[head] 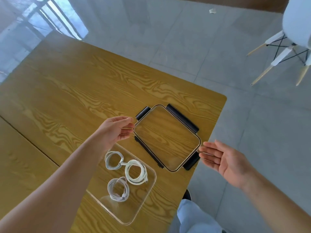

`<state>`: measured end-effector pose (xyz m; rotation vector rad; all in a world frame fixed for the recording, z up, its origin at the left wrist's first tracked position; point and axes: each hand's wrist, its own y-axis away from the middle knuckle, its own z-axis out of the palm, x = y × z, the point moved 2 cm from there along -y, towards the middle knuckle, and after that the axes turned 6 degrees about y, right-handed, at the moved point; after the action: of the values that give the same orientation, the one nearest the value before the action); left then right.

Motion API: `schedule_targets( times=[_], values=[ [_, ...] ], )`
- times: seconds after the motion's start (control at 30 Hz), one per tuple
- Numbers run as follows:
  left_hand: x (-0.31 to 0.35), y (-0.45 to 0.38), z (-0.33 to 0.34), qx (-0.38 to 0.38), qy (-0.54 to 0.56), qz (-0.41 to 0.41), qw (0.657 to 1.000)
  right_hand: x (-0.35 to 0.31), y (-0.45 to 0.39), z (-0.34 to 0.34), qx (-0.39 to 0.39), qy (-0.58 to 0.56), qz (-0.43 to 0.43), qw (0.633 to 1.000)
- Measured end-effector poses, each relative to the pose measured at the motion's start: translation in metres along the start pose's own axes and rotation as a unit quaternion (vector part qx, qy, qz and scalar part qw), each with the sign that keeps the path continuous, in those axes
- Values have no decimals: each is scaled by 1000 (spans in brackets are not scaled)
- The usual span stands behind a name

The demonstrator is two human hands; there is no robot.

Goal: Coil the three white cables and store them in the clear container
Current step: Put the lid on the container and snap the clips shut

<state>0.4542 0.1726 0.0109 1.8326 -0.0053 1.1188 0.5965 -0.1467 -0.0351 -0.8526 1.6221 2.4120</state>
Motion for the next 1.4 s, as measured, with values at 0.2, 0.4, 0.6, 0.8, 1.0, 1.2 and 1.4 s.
schedule_targets(
  times=[0.2, 0.4, 0.6, 0.8, 1.0, 1.2, 1.4],
  values=[
    [1, -43, 11, 18, -74, -21, 997, 10, -21, -22, 32, -24, 29, 999],
    [-9, -80, 17, 33, -215, 0, 976, 23, -35, -29, 54, 43, 23, 997],
    [-10, -101, 27, 97, -336, 69, 934, 35, -44, -22, 66, 238, 9, 969],
    [-18, -116, 29, 105, -355, 68, 926, 41, -56, -15, 83, 309, -12, 947],
    [-21, -119, 29, 95, -379, 74, 917, 40, -63, -6, 139, 394, -41, 907],
    [-21, -120, 32, 88, -383, 67, 917, 39, -70, 2, 175, 398, -51, 899],
    [-19, -120, 31, 86, -375, 78, 920, 39, -74, 0, 175, 370, -35, 912]
  ],
)
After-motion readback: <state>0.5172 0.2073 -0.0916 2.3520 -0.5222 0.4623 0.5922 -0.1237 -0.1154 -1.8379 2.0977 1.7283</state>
